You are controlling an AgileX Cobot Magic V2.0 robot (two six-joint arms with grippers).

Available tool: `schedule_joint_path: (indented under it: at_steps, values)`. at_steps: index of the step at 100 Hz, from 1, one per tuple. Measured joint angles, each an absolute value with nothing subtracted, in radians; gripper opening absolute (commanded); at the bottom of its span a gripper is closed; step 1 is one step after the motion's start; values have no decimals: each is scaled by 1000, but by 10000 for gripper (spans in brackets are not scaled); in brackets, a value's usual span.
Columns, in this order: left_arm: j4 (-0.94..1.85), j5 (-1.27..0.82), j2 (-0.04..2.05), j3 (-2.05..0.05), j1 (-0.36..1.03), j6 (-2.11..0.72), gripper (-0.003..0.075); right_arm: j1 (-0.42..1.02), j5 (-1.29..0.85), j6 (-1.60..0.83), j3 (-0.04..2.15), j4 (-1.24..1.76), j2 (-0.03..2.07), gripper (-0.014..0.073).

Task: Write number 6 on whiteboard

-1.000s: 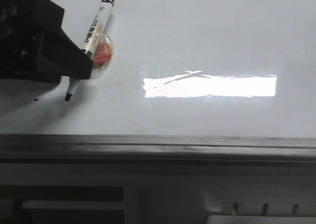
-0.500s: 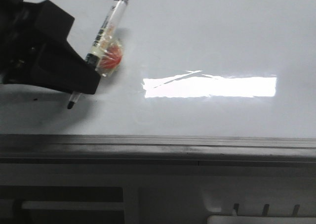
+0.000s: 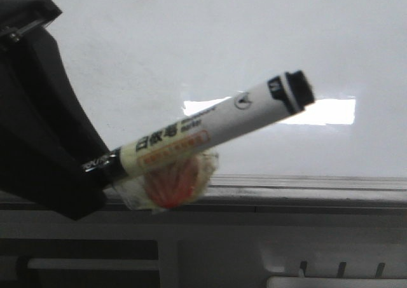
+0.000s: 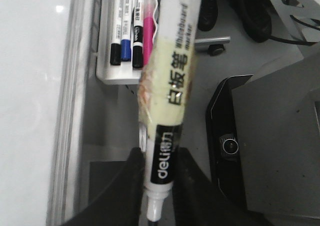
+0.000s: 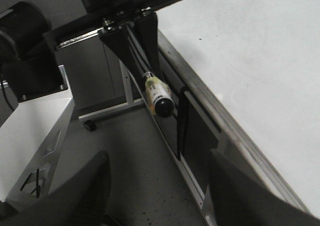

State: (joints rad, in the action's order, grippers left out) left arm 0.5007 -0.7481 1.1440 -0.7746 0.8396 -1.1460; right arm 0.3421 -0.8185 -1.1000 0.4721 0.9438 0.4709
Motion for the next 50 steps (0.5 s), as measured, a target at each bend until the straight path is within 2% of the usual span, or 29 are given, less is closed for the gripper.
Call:
schedule_joint_path:
  at_steps: [17, 50]
  values:
    - [496, -662, 1144, -775, 901, -1170, -19, 403, -779, -1143, 488, 956, 522, 386]
    - [489, -637, 1144, -776, 906, -1174, -19, 477, -725, -1264, 503, 1110, 638, 386]
